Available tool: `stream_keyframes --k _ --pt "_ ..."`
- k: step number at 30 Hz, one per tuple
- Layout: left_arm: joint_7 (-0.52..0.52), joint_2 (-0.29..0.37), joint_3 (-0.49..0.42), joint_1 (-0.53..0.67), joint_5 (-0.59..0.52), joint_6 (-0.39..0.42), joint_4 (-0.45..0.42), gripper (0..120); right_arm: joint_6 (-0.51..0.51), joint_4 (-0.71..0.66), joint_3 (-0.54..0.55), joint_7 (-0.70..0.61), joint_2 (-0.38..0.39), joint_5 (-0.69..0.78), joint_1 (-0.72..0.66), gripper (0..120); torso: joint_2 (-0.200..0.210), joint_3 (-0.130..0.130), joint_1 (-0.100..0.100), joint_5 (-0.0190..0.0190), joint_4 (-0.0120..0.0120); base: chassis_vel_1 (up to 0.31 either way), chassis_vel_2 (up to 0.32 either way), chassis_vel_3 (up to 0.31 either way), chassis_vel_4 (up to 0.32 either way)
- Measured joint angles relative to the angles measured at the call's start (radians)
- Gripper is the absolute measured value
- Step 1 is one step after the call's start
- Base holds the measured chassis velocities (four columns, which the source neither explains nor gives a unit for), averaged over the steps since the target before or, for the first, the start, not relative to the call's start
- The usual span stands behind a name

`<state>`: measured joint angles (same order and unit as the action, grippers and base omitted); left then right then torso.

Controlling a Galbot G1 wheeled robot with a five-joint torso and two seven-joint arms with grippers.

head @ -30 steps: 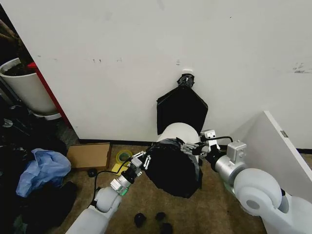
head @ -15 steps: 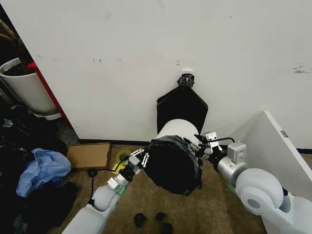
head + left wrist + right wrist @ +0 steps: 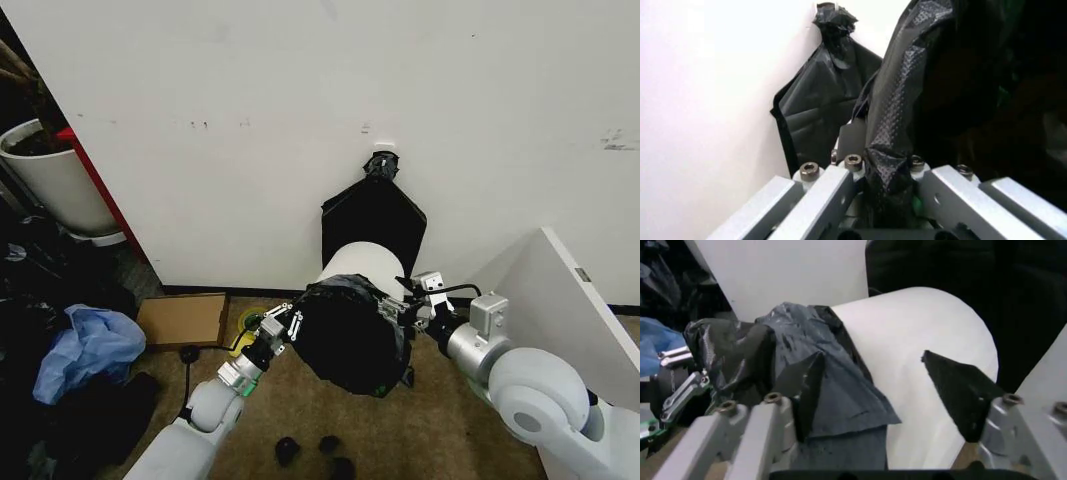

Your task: Place the garbage bag over the trash bin.

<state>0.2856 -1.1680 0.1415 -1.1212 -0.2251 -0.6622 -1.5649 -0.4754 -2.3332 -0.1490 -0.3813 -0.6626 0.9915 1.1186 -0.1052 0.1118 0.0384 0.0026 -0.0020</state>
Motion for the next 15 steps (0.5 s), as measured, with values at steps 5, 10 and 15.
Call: stream_keyframes --k 5,10,15 --pt "-0.001 0.001 0.001 -0.002 -0.001 0.001 -0.008 0 0.001 0.019 0.003 0.015 0.0 -0.001 -0.011 36 0.0 0.0 0.0 0.0 0.0 0.0 0.0 0.0 0.0" --pt "-0.001 0.002 0.001 -0.002 -0.004 0.001 -0.012 0 0.015 0.038 0.009 0.031 -0.001 -0.002 -0.021 20 0.0 0.0 0.0 0.0 0.0 0.0 0.0 0.0 0.0" --pt "-0.001 0.001 0.001 -0.001 -0.009 0.001 -0.013 0 0.111 0.102 0.017 0.133 0.0 -0.06 -0.019 0 0.0 0.0 0.0 0.0 0.0 0.0 0.0 0.0 0.0"
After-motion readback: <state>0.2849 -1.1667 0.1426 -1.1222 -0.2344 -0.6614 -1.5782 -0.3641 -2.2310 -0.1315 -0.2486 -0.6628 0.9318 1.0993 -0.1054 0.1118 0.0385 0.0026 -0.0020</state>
